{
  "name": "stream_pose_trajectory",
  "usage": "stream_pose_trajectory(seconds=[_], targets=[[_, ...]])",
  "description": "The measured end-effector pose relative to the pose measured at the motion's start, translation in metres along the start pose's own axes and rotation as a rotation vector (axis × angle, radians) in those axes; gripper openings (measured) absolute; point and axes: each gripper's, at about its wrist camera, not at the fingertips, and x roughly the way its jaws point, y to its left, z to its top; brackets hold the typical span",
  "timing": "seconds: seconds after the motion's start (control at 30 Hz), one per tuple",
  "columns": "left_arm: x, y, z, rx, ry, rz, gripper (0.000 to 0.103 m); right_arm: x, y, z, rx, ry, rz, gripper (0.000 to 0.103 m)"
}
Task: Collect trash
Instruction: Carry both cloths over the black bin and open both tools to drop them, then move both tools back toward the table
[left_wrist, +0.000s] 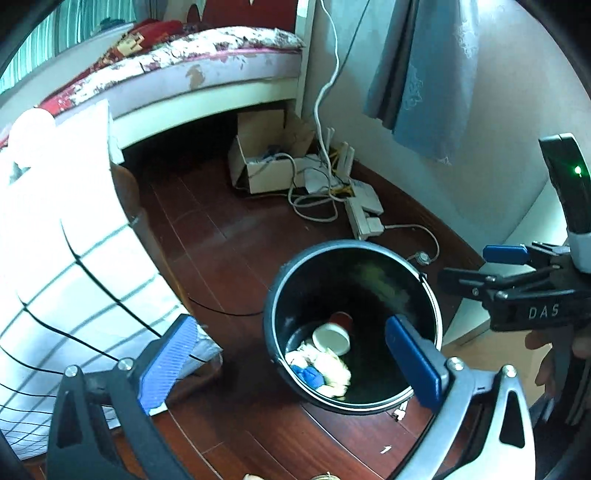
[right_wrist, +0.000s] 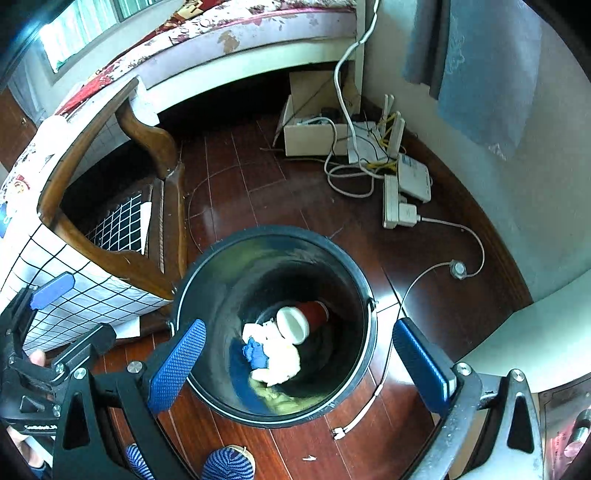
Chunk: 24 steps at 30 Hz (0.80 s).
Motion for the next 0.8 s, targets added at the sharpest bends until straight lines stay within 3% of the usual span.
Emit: stream_pose_trajectory(seconds=[0.43,0.8], targets=[[-0.056,0.035,0.023,-0.047,-0.131,0.098,0.102,-0.039,0.053,0.024,-0.056,-0.141,0.034,0.102],[-0.099,0.083,0.013,-0.106,-0.201,0.19,0.102,-0.058,0.082,0.04,-0.042,-0.238,0.074,0.102]])
